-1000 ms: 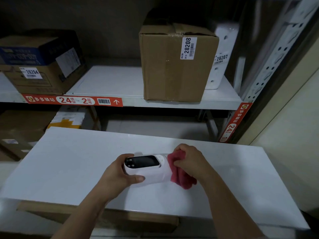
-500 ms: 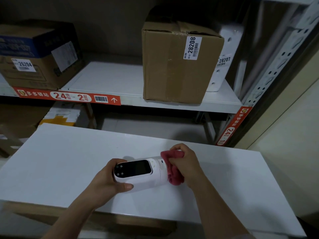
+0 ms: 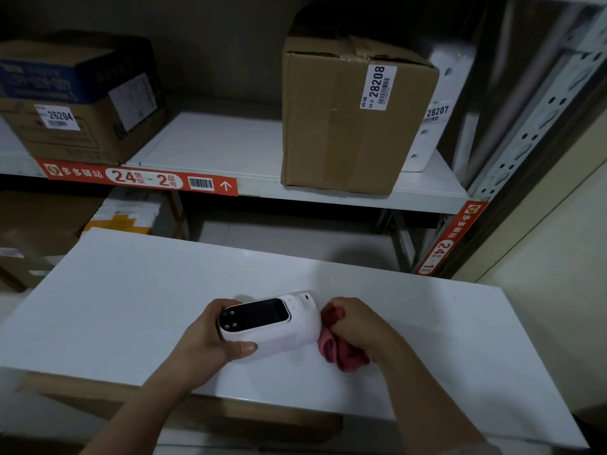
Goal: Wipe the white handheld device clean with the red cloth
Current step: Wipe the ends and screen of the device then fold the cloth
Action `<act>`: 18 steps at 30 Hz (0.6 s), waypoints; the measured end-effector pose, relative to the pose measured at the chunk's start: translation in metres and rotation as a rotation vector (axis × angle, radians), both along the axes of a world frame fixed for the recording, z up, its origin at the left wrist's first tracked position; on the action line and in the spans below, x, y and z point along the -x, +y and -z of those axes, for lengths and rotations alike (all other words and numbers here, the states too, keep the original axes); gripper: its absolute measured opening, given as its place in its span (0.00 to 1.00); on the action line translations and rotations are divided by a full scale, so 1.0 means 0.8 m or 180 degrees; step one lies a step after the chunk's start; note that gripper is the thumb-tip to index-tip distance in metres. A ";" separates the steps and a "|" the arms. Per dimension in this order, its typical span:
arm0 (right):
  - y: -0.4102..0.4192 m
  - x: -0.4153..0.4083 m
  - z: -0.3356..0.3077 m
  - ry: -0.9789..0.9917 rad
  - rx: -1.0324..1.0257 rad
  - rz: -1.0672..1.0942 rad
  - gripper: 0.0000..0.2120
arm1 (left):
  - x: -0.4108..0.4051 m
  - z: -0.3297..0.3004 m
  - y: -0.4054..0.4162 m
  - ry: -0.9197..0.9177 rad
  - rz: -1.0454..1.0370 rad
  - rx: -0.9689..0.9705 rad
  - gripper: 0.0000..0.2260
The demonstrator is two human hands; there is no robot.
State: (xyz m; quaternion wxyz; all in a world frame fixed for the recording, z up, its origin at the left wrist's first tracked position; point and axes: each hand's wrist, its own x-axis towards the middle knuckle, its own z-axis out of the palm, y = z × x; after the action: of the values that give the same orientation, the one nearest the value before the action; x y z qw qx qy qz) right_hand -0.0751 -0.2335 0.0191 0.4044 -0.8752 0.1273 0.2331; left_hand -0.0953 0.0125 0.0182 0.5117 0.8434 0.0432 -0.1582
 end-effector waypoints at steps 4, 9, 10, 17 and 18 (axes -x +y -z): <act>-0.017 0.004 -0.022 0.0308 -0.0527 0.0134 0.13 | 0.000 -0.001 0.006 0.0078 0.0078 0.0056 0.22; -0.011 -0.006 -0.030 -0.0188 -0.1281 0.0823 0.14 | -0.001 0.001 0.007 0.0134 0.0081 0.0098 0.22; -0.005 -0.010 -0.026 -0.0310 -0.1307 0.0975 0.15 | -0.002 0.001 0.007 0.0144 0.0090 0.0102 0.23; 0.033 -0.012 0.017 -0.0942 -0.0552 0.0833 0.17 | -0.001 0.001 0.005 0.0127 0.0160 0.0106 0.24; 0.033 -0.012 0.017 -0.0952 -0.0318 0.0644 0.17 | -0.001 0.001 0.004 0.0111 0.0151 0.0089 0.24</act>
State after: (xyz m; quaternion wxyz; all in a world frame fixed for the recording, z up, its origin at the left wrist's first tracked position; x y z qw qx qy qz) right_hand -0.0657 -0.2075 0.0051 0.4831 -0.8616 0.1415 0.0645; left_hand -0.0943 0.0159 0.0174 0.5188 0.8340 0.0299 -0.1855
